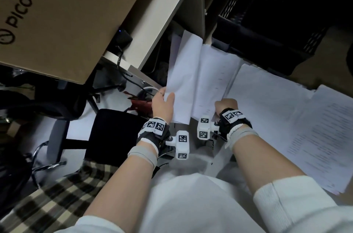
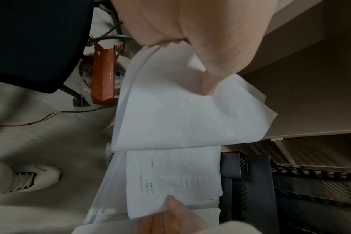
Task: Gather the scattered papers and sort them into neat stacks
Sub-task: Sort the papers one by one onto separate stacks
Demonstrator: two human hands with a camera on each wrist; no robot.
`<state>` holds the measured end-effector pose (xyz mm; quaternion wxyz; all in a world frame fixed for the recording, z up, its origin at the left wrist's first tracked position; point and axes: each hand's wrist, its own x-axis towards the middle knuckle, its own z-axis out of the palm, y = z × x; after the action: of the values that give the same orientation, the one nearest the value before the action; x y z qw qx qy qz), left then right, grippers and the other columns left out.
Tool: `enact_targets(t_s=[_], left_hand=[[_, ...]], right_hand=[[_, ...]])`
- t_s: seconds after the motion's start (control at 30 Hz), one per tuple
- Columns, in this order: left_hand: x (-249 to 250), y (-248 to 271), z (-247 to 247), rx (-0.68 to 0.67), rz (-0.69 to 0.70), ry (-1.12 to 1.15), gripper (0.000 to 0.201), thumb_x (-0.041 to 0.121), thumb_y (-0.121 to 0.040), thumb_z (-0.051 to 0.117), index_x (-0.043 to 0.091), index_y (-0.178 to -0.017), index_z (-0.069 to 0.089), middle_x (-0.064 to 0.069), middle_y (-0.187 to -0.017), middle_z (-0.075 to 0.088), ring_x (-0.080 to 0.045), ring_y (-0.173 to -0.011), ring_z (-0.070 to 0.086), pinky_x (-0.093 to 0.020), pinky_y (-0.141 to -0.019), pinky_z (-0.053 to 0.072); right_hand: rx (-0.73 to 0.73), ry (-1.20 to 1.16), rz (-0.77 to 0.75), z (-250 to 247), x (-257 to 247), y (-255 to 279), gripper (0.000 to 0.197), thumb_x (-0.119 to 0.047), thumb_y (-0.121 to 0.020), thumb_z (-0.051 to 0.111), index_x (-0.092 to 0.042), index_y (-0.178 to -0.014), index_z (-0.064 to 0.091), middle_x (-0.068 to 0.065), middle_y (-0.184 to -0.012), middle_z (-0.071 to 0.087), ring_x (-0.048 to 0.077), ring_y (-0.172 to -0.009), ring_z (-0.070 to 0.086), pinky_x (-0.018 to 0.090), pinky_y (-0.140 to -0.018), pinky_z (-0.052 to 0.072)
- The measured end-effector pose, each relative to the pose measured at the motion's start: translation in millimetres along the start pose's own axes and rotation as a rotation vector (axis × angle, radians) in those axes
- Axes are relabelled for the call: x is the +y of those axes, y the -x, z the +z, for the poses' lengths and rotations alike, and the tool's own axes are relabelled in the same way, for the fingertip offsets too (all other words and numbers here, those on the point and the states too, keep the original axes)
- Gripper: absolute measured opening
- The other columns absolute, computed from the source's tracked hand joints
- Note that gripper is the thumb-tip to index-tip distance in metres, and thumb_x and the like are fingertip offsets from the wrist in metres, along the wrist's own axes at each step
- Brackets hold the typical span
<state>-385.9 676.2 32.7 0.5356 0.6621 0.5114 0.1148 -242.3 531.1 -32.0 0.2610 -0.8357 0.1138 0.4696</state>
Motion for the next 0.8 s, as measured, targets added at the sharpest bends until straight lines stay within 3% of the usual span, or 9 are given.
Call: enact_targets(t_s=[0.2, 0.3, 0.37, 0.43, 0.5, 0.6, 0.63, 0.7, 0.8], left_hand=[[-12, 1, 4, 0.002, -0.041, 0.049, 0.020, 0.018, -0.098, 0.054, 0.010, -0.105, 0.070, -0.002, -0.097, 0.075, -0.020, -0.089, 0.069, -0.039, -0.089, 0.055], [0, 10, 21, -0.038, -0.039, 0.072, 0.023, 0.020, -0.101, 0.054, 0.005, -0.089, 0.068, 0.000, -0.074, 0.060, -0.013, -0.069, 0.050, -0.031, -0.070, 0.045], [14, 17, 37, -0.080, -0.008, 0.062, 0.031, 0.017, -0.100, 0.055, 0.000, -0.074, 0.057, 0.003, -0.062, 0.042, -0.009, -0.059, 0.035, -0.029, -0.061, 0.033], [28, 25, 57, -0.148, -0.012, 0.093, 0.033, 0.013, -0.099, 0.056, 0.000, -0.069, 0.051, 0.007, -0.058, 0.034, -0.005, -0.053, 0.030, -0.023, -0.055, 0.031], [40, 33, 76, -0.221, -0.096, 0.182, 0.028, 0.012, -0.099, 0.059, -0.004, -0.077, 0.063, 0.012, -0.055, 0.046, -0.002, -0.055, 0.042, -0.018, -0.059, 0.038], [52, 46, 100, -0.343, -0.201, 0.281, 0.020, 0.019, -0.097, 0.064, 0.008, -0.083, 0.073, 0.011, -0.057, 0.056, -0.014, -0.062, 0.052, -0.024, -0.063, 0.046], [55, 50, 105, -0.382, -0.215, 0.293, 0.019, 0.021, -0.097, 0.064, 0.004, -0.096, 0.073, 0.009, -0.062, 0.063, -0.015, -0.063, 0.059, -0.024, -0.061, 0.049], [61, 57, 115, -0.459, -0.257, 0.322, 0.029, 0.026, -0.099, 0.063, 0.005, -0.116, 0.071, -0.001, -0.086, 0.077, -0.018, -0.076, 0.072, -0.027, -0.067, 0.057], [69, 71, 128, -0.549, -0.248, 0.305, 0.036, 0.032, -0.098, 0.065, 0.008, -0.125, 0.067, -0.011, -0.110, 0.076, -0.022, -0.095, 0.074, -0.033, -0.079, 0.059]], right_hand=[[0.107, -0.165, -0.076, 8, 11, 8, 0.009, -0.019, -0.086, 0.060, -0.012, -0.089, 0.056, 0.004, -0.091, 0.052, 0.027, -0.087, 0.058, 0.027, -0.066, 0.041], [0.238, -0.380, -0.240, -13, 19, 31, 0.036, -0.017, -0.089, 0.062, -0.018, -0.124, 0.056, -0.002, -0.119, 0.055, 0.016, -0.100, 0.057, 0.023, -0.081, 0.040], [0.185, -0.549, -0.352, -30, 19, 46, 0.043, -0.014, -0.088, 0.066, -0.020, -0.129, 0.057, -0.007, -0.124, 0.057, 0.003, -0.095, 0.059, 0.025, -0.087, 0.046], [0.032, -0.631, -0.409, -45, 18, 59, 0.039, -0.015, -0.087, 0.071, -0.016, -0.125, 0.063, 0.000, -0.121, 0.066, 0.007, -0.100, 0.064, 0.034, -0.095, 0.054], [-0.064, -0.649, -0.428, -59, 20, 65, 0.044, -0.022, -0.086, 0.074, -0.016, -0.128, 0.063, 0.003, -0.124, 0.067, 0.012, -0.108, 0.065, 0.032, -0.099, 0.052], [-0.079, -0.595, -0.429, -80, 33, 70, 0.066, -0.041, -0.080, 0.077, -0.019, -0.139, 0.054, -0.002, -0.134, 0.060, 0.012, -0.117, 0.061, 0.031, -0.105, 0.046], [-0.089, -0.586, -0.426, -86, 38, 71, 0.072, -0.044, -0.079, 0.077, -0.019, -0.141, 0.051, -0.002, -0.136, 0.059, 0.013, -0.118, 0.060, 0.033, -0.106, 0.046], [-0.091, -0.590, -0.425, -97, 47, 78, 0.074, -0.038, -0.083, 0.076, -0.017, -0.145, 0.043, -0.001, -0.139, 0.055, 0.012, -0.120, 0.058, 0.029, -0.103, 0.045], [-0.096, -0.625, -0.451, -109, 64, 85, 0.079, -0.027, -0.084, 0.077, -0.017, -0.149, 0.033, -0.007, -0.136, 0.048, 0.008, -0.122, 0.050, 0.023, -0.100, 0.040]])
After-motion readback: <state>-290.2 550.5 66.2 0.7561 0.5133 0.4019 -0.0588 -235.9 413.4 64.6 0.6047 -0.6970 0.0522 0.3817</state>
